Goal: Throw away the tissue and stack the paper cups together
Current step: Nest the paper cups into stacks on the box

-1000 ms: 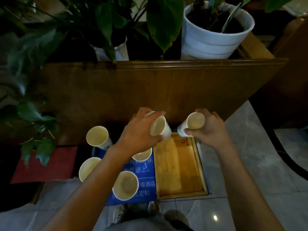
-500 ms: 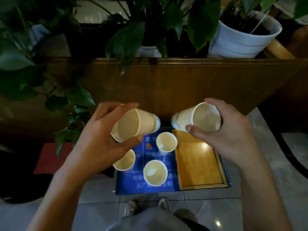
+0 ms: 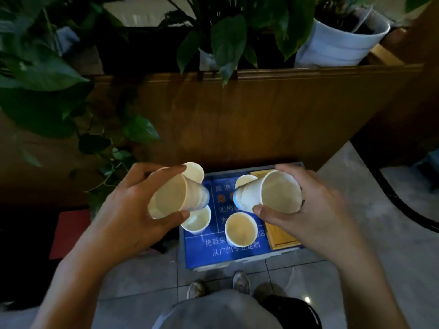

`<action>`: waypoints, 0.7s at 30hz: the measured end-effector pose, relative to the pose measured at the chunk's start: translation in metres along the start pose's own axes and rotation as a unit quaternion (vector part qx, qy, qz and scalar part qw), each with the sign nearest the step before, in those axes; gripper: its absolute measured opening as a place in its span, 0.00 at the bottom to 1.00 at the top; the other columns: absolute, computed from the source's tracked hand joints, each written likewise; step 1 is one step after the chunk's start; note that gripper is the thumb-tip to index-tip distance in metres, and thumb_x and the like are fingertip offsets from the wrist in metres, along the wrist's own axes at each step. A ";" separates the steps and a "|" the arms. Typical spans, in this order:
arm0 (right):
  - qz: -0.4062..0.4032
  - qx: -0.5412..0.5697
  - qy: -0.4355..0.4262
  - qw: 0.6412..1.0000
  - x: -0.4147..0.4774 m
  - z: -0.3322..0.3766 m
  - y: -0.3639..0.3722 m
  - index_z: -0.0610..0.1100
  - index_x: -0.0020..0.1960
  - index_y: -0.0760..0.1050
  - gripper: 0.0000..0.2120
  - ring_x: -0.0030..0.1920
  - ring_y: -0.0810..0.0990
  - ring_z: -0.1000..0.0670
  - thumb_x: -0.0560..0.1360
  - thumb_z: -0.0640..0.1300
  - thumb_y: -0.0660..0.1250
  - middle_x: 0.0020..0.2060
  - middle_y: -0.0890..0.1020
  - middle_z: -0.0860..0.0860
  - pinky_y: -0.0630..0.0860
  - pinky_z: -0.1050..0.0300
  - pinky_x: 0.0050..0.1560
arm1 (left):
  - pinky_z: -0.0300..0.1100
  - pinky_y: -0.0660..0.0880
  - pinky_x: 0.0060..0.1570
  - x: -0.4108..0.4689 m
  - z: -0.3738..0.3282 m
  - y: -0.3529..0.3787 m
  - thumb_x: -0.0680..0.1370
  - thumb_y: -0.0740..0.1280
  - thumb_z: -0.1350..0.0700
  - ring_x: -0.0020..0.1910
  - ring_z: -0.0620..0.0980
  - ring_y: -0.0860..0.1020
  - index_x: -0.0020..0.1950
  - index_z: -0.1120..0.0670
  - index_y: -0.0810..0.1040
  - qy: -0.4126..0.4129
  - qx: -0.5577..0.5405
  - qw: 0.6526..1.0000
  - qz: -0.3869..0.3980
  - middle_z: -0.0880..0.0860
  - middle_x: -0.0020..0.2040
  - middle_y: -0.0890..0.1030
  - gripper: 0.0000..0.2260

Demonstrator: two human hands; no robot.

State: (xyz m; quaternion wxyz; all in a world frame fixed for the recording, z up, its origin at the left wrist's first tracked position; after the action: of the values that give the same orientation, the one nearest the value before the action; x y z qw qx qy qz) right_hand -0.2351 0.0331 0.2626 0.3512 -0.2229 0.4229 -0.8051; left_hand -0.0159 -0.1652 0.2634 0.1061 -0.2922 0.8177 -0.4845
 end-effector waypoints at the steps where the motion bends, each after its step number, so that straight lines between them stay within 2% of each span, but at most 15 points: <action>1: 0.004 0.000 0.009 1.000 -0.003 -0.001 0.006 0.64 0.66 0.66 0.41 0.53 0.74 0.56 0.57 0.74 0.70 0.56 0.75 0.62 0.74 0.54 0.47 | 0.38 0.73 0.47 0.001 0.005 0.005 0.63 0.75 0.38 0.57 0.45 0.71 0.69 0.35 0.67 0.002 0.003 1.000 0.009 0.43 0.64 0.68 0.35; 3: 0.016 0.006 0.026 0.999 -0.008 -0.004 0.018 0.63 0.66 0.66 0.41 0.53 0.75 0.55 0.56 0.74 0.69 0.57 0.76 0.60 0.76 0.51 0.49 | 0.38 0.73 0.48 0.004 0.013 0.017 0.64 0.76 0.40 0.57 0.45 0.71 0.69 0.35 0.67 0.000 -0.002 0.999 0.033 0.43 0.65 0.68 0.36; 6: 0.028 0.004 0.039 0.999 -0.015 -0.009 0.037 0.62 0.65 0.66 0.40 0.51 0.74 0.55 0.56 0.74 0.70 0.55 0.75 0.60 0.73 0.56 0.47 | 0.47 0.77 0.53 0.010 0.025 0.037 0.66 0.76 0.40 0.60 0.49 0.71 0.70 0.34 0.63 -0.017 0.012 0.997 0.070 0.44 0.67 0.66 0.36; 10: 0.038 -0.013 0.067 0.997 -0.020 -0.015 0.055 0.62 0.65 0.66 0.40 0.48 0.71 0.55 0.56 0.73 0.71 0.52 0.73 0.60 0.67 0.59 0.43 | 0.49 0.77 0.55 0.020 0.038 0.063 0.66 0.74 0.39 0.62 0.51 0.71 0.70 0.34 0.62 -0.019 0.028 0.995 0.099 0.44 0.68 0.65 0.35; 14: 0.049 -0.007 0.088 0.995 -0.024 -0.022 0.069 0.61 0.66 0.65 0.41 0.48 0.72 0.53 0.57 0.71 0.72 0.54 0.75 0.56 0.69 0.57 0.46 | 0.50 0.78 0.54 0.026 0.054 0.089 0.65 0.75 0.40 0.63 0.53 0.71 0.69 0.35 0.63 -0.029 0.037 0.992 0.114 0.46 0.68 0.64 0.35; 18: 0.058 -0.009 0.094 0.994 -0.025 -0.028 0.079 0.62 0.66 0.64 0.42 0.47 0.72 0.54 0.56 0.72 0.70 0.51 0.71 0.59 0.68 0.58 0.45 | 0.50 0.79 0.51 0.026 0.068 0.113 0.66 0.75 0.40 0.63 0.53 0.72 0.70 0.37 0.63 -0.011 0.041 0.992 0.121 0.46 0.68 0.64 0.35; 21: 0.069 -0.010 0.100 0.992 -0.022 -0.034 0.087 0.61 0.66 0.64 0.41 0.48 0.72 0.55 0.56 0.72 0.69 0.50 0.70 0.59 0.69 0.58 0.46 | 0.49 0.77 0.52 0.029 0.074 0.130 0.65 0.74 0.42 0.64 0.52 0.71 0.70 0.36 0.63 -0.037 0.045 0.988 0.140 0.45 0.69 0.63 0.36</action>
State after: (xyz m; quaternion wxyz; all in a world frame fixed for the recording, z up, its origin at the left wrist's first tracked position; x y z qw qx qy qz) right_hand -0.2101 0.0331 0.1703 0.3596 -0.1144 0.4782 -0.7931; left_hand -0.0541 -0.1891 0.1177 0.2160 -0.1873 0.8234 -0.4902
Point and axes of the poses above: each hand's wrist, its own x-axis towards the middle knuckle, its own y-axis out of the palm, z = x × y, the point moved 6 cm from there along x, towards the middle knuckle
